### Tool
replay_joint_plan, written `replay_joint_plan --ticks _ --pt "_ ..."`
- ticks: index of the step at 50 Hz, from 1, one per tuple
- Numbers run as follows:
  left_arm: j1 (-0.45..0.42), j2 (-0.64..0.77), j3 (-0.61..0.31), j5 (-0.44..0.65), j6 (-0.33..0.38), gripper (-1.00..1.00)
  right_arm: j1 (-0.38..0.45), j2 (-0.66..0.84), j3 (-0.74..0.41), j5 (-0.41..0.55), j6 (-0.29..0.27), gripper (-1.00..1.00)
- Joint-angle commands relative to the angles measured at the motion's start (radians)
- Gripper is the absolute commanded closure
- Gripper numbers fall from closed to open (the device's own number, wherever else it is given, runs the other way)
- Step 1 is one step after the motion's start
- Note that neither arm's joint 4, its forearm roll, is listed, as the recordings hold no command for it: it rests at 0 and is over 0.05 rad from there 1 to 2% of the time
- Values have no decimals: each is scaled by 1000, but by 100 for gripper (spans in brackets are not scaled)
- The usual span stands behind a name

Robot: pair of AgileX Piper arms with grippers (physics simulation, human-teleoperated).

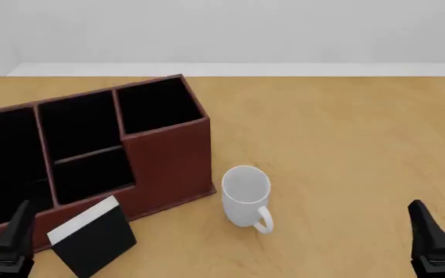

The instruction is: Pick up the book and place it in the front compartment of the caddy.

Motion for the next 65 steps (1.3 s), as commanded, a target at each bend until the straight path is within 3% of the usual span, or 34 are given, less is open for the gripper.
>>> replay_joint_plan --ticks 1,6,11,18,22,26,31,33,35,37,42,46,52,53,65 --pt "-4 0 -3 7 3 -100 0 2 -4 -2 -5 -100" --pt "0 0 -18 22 -3 -100 0 3 -4 -2 -4 -100" --pt "-51 28 -76 41 49 -100 0 2 -3 -2 -4 -100" --pt "-58 283 -158 -115 59 -100 0 1 -3 -1 -5 -100" --pt "-139 286 -215 -77 169 -100 0 1 -3 -1 -5 -100" --pt "-166 349 -283 -70 202 -100 0 1 -3 -1 -5 -100" --pt "-181 425 -358 -50 189 -100 0 1 -3 -1 -5 -100" --pt "-203 431 -412 11 175 -100 0 1 -3 -1 -5 -100" --pt "-164 495 -464 46 107 -100 0 1 -3 -1 -5 -100" --pt "-180 549 -503 87 140 -100 0 1 -3 -1 -5 -100" --pt "-176 598 -641 215 100 -100 0 1 -3 0 -5 -100" --pt "-228 563 -672 250 297 -100 0 1 -3 0 -5 -100" --pt "-246 695 -788 376 277 -100 0 1 -3 -1 -5 -100" --pt "-268 705 -796 404 317 -100 0 1 -3 -1 -5 -100" --pt "-258 866 -961 634 364 -100 0 1 -3 -1 -5 -100"
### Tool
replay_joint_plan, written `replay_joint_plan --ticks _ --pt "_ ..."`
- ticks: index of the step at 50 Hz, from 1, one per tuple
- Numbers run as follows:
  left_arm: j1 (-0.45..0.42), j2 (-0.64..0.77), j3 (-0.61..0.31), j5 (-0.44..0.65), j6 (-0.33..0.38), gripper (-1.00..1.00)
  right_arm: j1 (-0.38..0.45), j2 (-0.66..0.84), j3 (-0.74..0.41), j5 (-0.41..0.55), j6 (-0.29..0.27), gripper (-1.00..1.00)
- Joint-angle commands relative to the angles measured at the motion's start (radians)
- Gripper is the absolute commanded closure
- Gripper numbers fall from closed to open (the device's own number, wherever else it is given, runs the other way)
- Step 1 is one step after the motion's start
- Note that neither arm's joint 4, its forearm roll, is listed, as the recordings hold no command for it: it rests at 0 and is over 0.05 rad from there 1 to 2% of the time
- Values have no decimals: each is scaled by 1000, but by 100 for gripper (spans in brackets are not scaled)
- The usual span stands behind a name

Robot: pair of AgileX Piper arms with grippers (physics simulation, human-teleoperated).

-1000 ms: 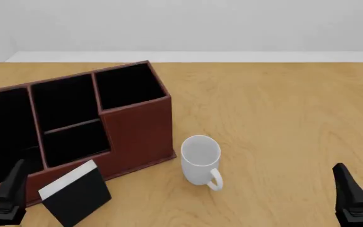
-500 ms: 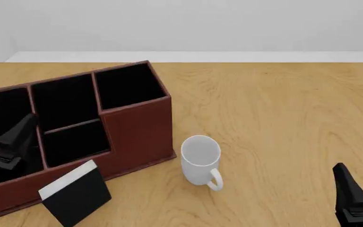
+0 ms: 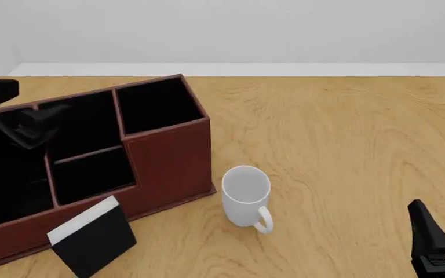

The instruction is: Pick up the book and place it in the front compartment of the caddy.

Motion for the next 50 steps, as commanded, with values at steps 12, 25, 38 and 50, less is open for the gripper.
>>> replay_joint_plan --ticks 12,25,38,50 --pt "31 285 -219 306 -4 -100 0 0 0 -1 0 -100" --pt "-14 300 -208 376 -190 -100 0 0 0 -1 0 -100" --pt "-58 231 -112 396 -325 -100 0 0 0 -1 0 -100" --pt "-96 160 -12 400 -400 -100 0 0 0 -1 0 -100"
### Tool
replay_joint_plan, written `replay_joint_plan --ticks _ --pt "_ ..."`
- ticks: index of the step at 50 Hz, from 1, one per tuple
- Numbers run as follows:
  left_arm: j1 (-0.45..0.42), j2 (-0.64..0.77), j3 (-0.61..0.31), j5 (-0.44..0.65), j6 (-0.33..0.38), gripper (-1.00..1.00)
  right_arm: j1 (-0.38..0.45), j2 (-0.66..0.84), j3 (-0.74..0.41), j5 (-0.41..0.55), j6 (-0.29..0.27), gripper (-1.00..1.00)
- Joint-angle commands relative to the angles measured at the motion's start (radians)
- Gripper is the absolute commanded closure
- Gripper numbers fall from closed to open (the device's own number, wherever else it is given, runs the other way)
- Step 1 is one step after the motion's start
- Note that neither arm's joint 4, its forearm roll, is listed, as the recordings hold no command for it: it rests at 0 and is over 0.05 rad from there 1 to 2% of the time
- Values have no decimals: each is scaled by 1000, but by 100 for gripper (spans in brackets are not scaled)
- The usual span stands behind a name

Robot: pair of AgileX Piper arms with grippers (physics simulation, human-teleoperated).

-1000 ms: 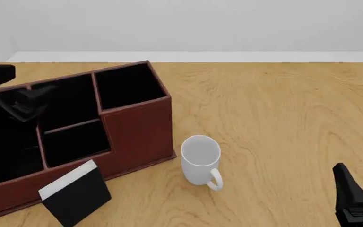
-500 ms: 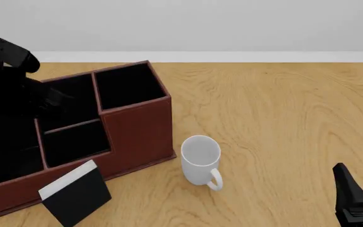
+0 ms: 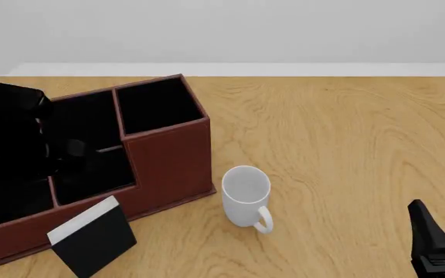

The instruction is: Pick up the book and place it in the front compartment of the caddy.

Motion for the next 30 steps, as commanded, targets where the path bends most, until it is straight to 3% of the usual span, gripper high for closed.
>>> replay_joint_plan --ticks 1,18,30 --pt "-40 -60 84 14 -79 -100 0 0 0 0 0 -100" --pt "-62 -72 142 12 -58 -100 0 0 0 0 0 -100" --pt "4 -32 197 -36 69 -100 0 0 0 0 0 -100"
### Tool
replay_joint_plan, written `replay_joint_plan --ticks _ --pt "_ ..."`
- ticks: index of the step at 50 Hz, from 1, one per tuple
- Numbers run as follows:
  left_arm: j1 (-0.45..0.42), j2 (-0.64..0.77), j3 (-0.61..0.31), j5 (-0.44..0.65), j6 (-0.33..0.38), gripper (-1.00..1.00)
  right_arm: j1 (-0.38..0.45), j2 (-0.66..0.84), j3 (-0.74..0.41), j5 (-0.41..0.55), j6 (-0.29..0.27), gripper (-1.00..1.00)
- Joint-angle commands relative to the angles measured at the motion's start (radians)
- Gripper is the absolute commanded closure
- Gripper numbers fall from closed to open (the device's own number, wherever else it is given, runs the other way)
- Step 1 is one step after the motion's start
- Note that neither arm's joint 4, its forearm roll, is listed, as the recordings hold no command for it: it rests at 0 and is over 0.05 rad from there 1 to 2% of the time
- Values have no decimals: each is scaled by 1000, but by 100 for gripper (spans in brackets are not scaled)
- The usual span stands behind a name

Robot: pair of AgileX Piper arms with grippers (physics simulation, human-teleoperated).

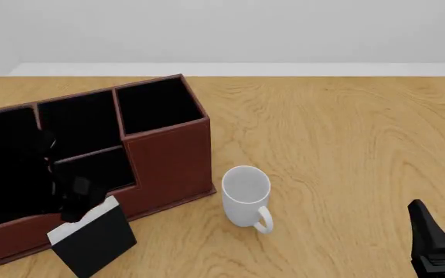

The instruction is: Pick up the book and place it in the front compartment of the caddy.

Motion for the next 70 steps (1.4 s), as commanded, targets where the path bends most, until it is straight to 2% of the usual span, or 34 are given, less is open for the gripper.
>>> replay_joint_plan --ticks 1,9,16,30,40,49,58,70 --pt "40 23 40 -31 82 -100 0 0 0 0 0 -100" --pt "49 36 44 -55 157 -100 0 0 0 0 0 -100" --pt "8 53 85 -95 124 -100 0 0 0 0 0 -100" --pt "-3 50 134 -124 99 -100 0 0 0 0 0 -100" --pt "18 55 174 -152 120 -100 0 0 0 0 0 -100" --pt "11 70 190 -176 110 -100 0 0 0 0 0 -100" --pt "32 88 206 -197 136 -100 0 0 0 0 0 -100" --pt "20 106 243 -237 124 -100 0 0 0 0 0 -100"
